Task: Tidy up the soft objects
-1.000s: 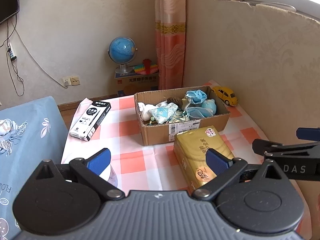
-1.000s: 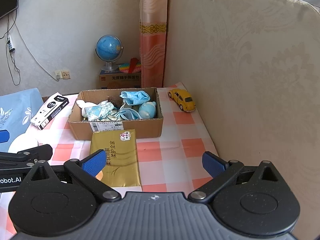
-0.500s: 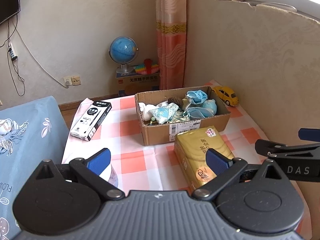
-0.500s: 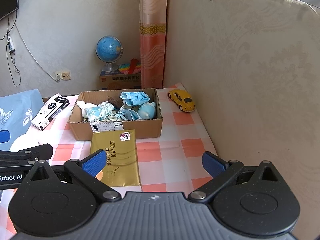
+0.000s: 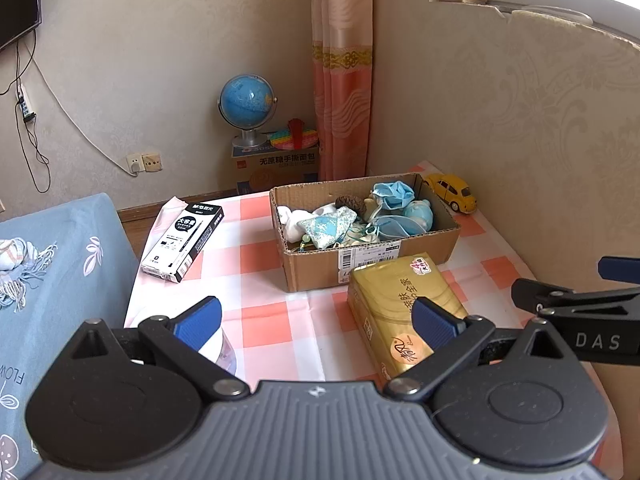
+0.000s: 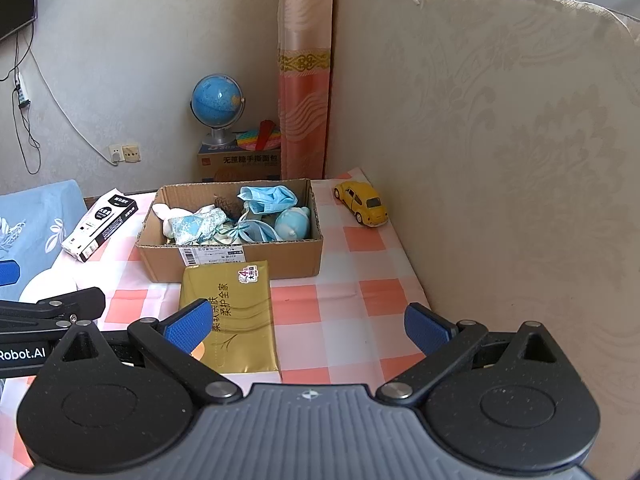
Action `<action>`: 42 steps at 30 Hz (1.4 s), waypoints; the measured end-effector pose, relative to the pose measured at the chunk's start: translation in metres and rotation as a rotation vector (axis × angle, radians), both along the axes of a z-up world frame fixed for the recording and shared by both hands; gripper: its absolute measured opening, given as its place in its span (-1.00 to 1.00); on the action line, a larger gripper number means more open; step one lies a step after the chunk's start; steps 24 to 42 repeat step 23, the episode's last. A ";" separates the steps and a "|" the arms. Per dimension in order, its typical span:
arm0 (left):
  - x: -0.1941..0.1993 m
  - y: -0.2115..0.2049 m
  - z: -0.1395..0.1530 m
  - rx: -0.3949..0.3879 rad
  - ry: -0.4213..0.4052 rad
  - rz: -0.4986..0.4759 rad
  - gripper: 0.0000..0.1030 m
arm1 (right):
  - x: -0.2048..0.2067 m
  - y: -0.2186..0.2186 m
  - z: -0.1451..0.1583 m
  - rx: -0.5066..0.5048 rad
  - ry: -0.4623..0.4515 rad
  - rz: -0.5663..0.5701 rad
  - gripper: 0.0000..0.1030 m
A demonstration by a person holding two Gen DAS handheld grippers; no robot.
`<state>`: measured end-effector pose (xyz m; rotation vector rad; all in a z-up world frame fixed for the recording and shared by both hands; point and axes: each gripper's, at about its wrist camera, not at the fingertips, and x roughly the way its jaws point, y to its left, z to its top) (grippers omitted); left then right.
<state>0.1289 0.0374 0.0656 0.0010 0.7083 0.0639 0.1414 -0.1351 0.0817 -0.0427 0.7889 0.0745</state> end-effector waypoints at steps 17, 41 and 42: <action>0.000 -0.001 0.000 -0.002 0.000 0.000 0.96 | -0.001 -0.003 0.002 0.000 -0.002 -0.001 1.00; -0.001 -0.001 0.000 -0.001 0.000 0.000 0.96 | -0.001 -0.005 0.002 0.003 -0.004 -0.004 1.00; -0.001 -0.001 0.000 -0.001 0.000 0.000 0.96 | -0.001 -0.005 0.002 0.003 -0.004 -0.004 1.00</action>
